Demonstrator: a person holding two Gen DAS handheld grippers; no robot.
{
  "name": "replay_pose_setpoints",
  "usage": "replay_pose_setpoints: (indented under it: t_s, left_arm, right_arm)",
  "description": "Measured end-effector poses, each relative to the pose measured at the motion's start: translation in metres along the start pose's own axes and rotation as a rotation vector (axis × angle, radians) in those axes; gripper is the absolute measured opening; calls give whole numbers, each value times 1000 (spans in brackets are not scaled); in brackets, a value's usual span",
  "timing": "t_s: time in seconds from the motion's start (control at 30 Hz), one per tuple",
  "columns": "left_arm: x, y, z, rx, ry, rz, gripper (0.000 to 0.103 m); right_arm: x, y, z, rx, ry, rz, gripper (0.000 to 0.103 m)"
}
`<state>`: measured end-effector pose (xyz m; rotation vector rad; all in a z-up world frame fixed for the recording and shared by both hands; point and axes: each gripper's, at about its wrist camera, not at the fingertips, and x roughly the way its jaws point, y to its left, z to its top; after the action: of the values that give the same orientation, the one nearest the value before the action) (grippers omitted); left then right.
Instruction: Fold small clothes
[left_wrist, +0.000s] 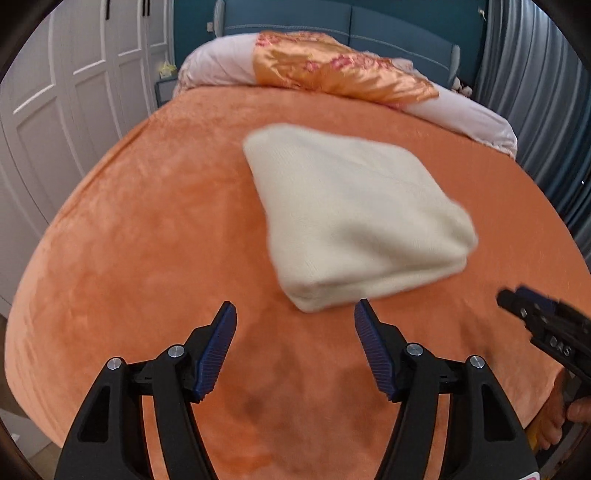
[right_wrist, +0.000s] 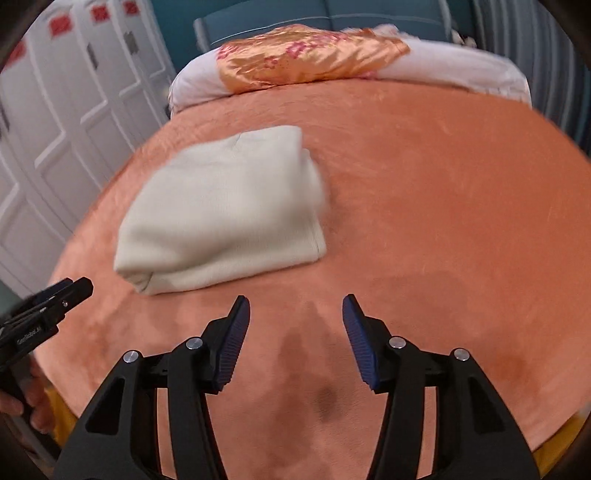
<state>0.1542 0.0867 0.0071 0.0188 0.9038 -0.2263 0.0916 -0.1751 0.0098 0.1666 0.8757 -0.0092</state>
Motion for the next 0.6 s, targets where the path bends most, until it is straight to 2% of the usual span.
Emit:
replay_pose_setpoints:
  t_s: [0.07, 0.13, 0.2, 0.23, 0.3, 0.43, 0.53, 0.6]
  left_arm:
    - [2, -4, 1, -16, -1, -12, 64]
    - [11, -4, 7, -33, -6, -36, 64]
    - [22, -13, 14, -8, 17, -55, 64]
    - [30, -16, 16, 8, 30, -54, 64]
    - [53, -20, 19, 40, 55, -6, 64]
    - [89, -4, 25, 44, 103, 90, 53]
    - [97, 22, 31, 9, 123, 64, 56]
    - [96, 36, 35, 5, 114, 86, 56]
  right_arm:
    - [4, -2, 9, 11, -8, 22, 51]
    - [9, -16, 30, 79, -17, 74, 51]
    - [23, -30, 45, 165, 8, 132, 57]
    - [37, -37, 55, 206, 31, 155, 57]
    - [63, -40, 71, 248, 81, 189, 57]
    - [104, -40, 71, 283, 186, 264, 62]
    - [118, -32, 63, 321, 266, 373, 56]
    - [115, -9, 59, 256, 284, 376, 53]
